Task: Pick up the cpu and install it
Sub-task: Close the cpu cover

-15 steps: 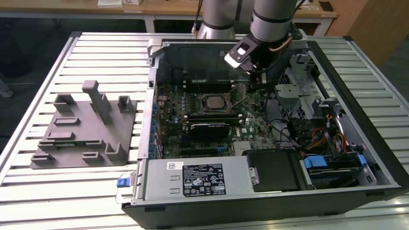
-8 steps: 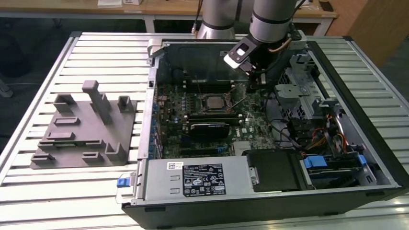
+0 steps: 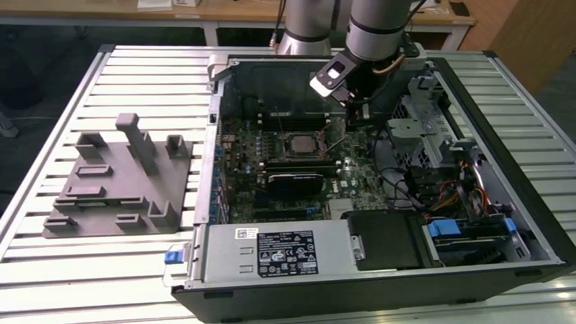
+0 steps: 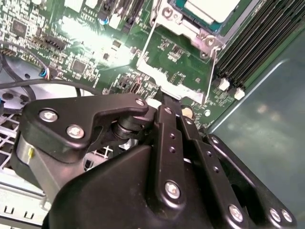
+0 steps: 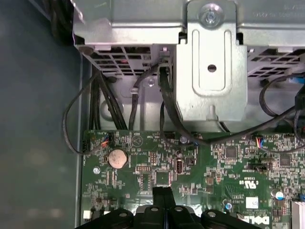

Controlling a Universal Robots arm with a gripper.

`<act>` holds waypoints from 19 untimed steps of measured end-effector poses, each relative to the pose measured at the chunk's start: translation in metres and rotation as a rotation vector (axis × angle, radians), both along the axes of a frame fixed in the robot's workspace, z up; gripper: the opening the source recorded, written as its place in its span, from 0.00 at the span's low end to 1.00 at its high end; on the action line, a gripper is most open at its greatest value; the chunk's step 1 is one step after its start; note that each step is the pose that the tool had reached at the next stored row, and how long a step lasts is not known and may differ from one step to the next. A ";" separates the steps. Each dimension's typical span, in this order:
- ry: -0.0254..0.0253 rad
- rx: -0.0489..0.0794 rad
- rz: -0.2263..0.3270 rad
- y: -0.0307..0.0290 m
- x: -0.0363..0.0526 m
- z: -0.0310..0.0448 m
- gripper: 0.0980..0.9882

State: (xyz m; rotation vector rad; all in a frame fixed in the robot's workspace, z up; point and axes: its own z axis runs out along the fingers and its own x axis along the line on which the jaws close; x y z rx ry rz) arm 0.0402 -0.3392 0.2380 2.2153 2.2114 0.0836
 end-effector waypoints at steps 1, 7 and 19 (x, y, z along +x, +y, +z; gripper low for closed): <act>0.0000 0.000 0.000 0.0000 -0.0014 -0.0001 0.01; -0.0001 0.000 0.000 0.0000 -0.0129 -0.0003 0.01; 0.0000 0.000 0.000 0.0000 -0.0429 -0.0006 0.01</act>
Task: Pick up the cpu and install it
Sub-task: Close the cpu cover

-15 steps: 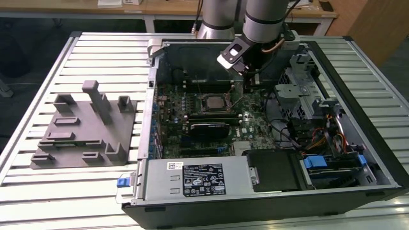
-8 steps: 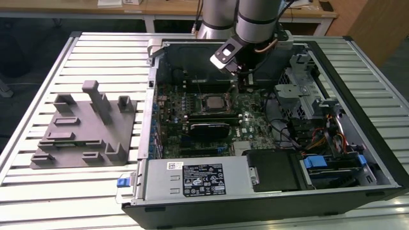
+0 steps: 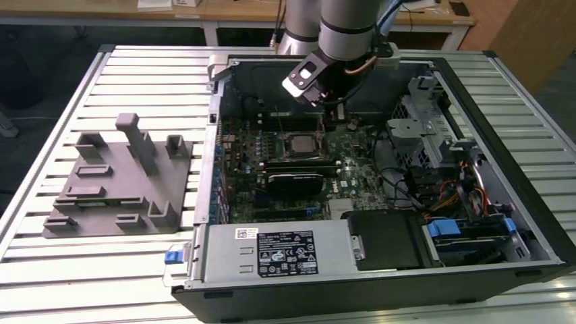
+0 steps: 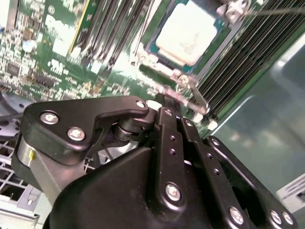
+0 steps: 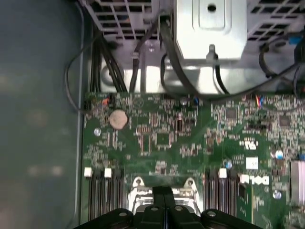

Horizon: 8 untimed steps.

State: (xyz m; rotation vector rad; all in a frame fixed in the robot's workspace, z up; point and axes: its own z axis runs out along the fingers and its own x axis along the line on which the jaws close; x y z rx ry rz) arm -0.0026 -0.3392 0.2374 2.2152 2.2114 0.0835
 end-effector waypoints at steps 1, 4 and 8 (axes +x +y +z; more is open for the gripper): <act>0.0000 0.000 0.000 0.0000 -0.0027 0.0000 0.01; 0.0000 0.000 0.000 0.0000 -0.0104 -0.0001 0.01; -0.0001 0.000 0.000 0.0000 -0.0208 -0.0002 0.01</act>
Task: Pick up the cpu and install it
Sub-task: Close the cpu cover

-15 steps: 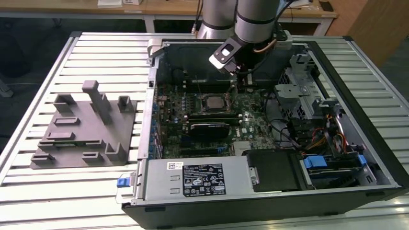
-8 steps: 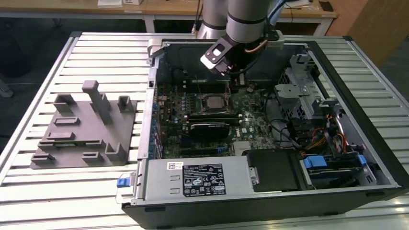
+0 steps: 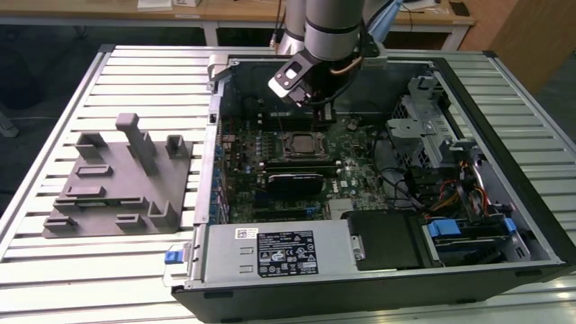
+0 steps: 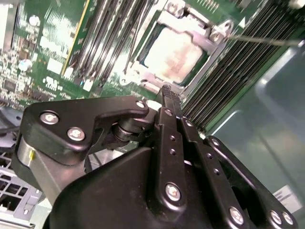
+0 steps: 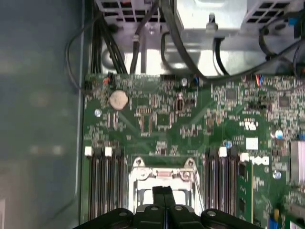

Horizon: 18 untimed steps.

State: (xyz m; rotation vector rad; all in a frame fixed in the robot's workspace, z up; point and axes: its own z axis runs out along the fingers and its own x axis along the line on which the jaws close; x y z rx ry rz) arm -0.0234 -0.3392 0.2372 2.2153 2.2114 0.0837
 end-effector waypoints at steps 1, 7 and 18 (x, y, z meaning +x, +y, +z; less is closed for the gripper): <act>0.0000 0.000 0.000 0.0000 -0.0025 0.0000 0.01; 0.0000 0.000 0.000 0.0000 -0.0169 -0.0003 0.01; 0.0000 0.000 0.001 0.0000 -0.0322 -0.0026 0.01</act>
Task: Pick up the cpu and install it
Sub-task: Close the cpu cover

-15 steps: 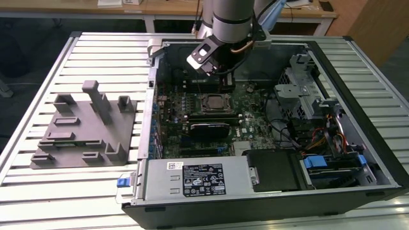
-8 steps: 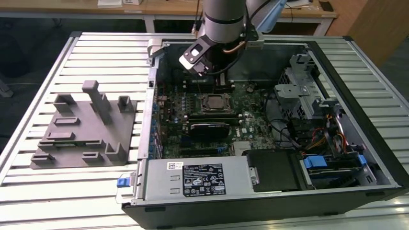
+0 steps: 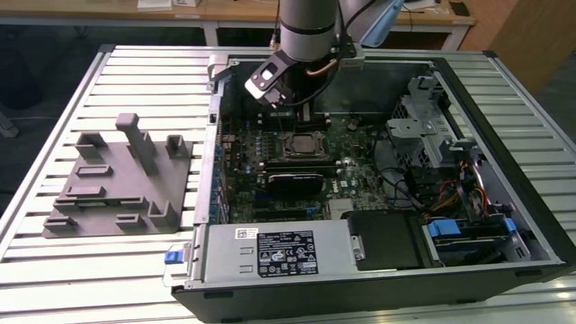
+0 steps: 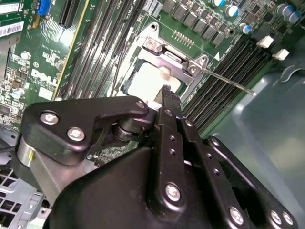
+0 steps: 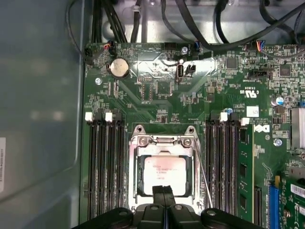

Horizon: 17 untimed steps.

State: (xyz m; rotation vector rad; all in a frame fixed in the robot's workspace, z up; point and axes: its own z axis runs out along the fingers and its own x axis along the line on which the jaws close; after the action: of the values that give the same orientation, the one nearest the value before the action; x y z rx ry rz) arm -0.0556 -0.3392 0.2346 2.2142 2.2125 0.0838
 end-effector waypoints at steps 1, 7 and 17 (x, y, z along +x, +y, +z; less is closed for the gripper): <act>0.0000 0.000 0.001 0.0000 0.0000 -0.0006 0.01; 0.0001 0.000 0.001 0.0000 0.0000 -0.0009 0.01; 0.0001 0.000 0.119 0.0000 0.0000 -0.0010 0.01</act>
State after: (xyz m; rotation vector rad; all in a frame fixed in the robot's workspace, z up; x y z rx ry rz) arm -0.0556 -0.3392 0.2336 2.0804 2.3428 0.0843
